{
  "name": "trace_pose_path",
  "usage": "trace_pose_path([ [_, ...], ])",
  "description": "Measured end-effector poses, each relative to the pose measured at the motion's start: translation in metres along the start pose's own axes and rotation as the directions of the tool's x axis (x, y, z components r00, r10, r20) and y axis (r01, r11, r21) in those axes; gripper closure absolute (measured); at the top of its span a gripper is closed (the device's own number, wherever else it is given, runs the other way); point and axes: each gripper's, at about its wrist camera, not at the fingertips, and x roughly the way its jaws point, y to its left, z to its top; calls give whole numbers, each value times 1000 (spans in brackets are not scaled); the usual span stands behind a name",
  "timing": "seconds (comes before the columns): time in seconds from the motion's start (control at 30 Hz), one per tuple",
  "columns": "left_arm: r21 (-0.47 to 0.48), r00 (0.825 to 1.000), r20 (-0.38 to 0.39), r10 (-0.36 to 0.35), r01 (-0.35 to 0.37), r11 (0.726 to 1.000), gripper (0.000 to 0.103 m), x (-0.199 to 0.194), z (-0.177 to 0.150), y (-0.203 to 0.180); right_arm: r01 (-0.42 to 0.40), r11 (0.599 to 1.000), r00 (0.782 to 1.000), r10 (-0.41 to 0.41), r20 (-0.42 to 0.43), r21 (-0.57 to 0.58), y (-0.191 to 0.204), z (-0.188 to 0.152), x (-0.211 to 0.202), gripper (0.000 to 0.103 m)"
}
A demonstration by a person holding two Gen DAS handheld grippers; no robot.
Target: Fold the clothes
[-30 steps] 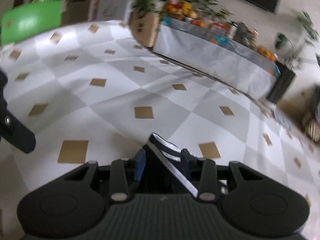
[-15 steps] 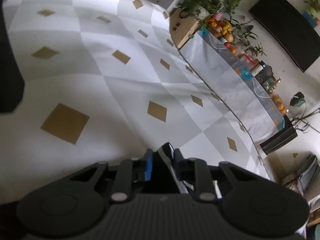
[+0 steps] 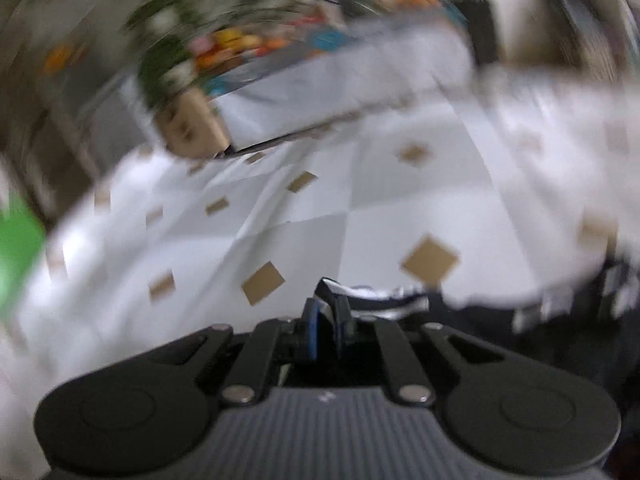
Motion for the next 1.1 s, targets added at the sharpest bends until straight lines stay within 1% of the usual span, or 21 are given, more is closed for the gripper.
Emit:
trace_pose_path([
  [0.03,1,1000,-1,3,-3,1000,25,0,0,-1,-29,996,999,31,-22,90,-11,2,3,95],
  [0.07,2,1000,-1,3,-3,1000,25,1,0,-1,-26,990,999,30,-32,139,-19,2,4,94],
  [0.13,2,1000,-1,2,-2,1000,25,1,0,-2,-12,973,998,24,-50,229,-33,3,7,89],
  [0.17,3,1000,-1,2,-2,1000,25,1,0,-2,3,975,999,8,-48,222,-35,3,7,88],
  [0.23,8,1000,-2,0,0,1000,25,0,-1,-4,26,983,999,-20,-36,183,-36,3,5,76],
  [0.3,5,1000,-5,-10,10,1000,25,0,0,-4,33,992,999,-31,-17,120,-31,4,-5,72],
  [0.33,0,1000,-6,-16,16,1000,25,-1,2,-3,30,996,1000,-29,-11,80,-26,4,-12,70],
  [0.43,-5,1000,22,-15,15,1000,25,-7,4,-1,5,999,1000,-5,-5,-39,-12,1,-40,66],
  [0.5,-9,999,41,-15,15,1000,25,-12,6,0,-16,997,999,14,-32,-77,-2,-4,-56,66],
  [0.63,5,998,50,-24,23,1000,25,-17,5,0,-26,989,996,14,-87,-145,11,-23,-79,64],
  [0.73,5,999,45,-31,31,1000,25,-19,4,1,-5,987,992,-15,-123,-162,18,-39,-97,62],
  [0.8,0,998,51,-38,38,999,25,-22,5,2,-8,987,988,-16,-152,-158,21,-50,-107,61],
  [0.93,6,997,78,-28,28,1000,25,-29,4,3,-19,984,981,-17,-193,-179,31,-77,-134,59],
  [1.03,23,997,75,-28,27,999,25,-30,0,2,-6,984,978,-31,-208,-176,33,-97,-149,58],
  [1.1,32,997,71,-29,27,999,25,-30,-2,1,-5,983,980,-32,-198,-183,29,-106,-154,57],
])
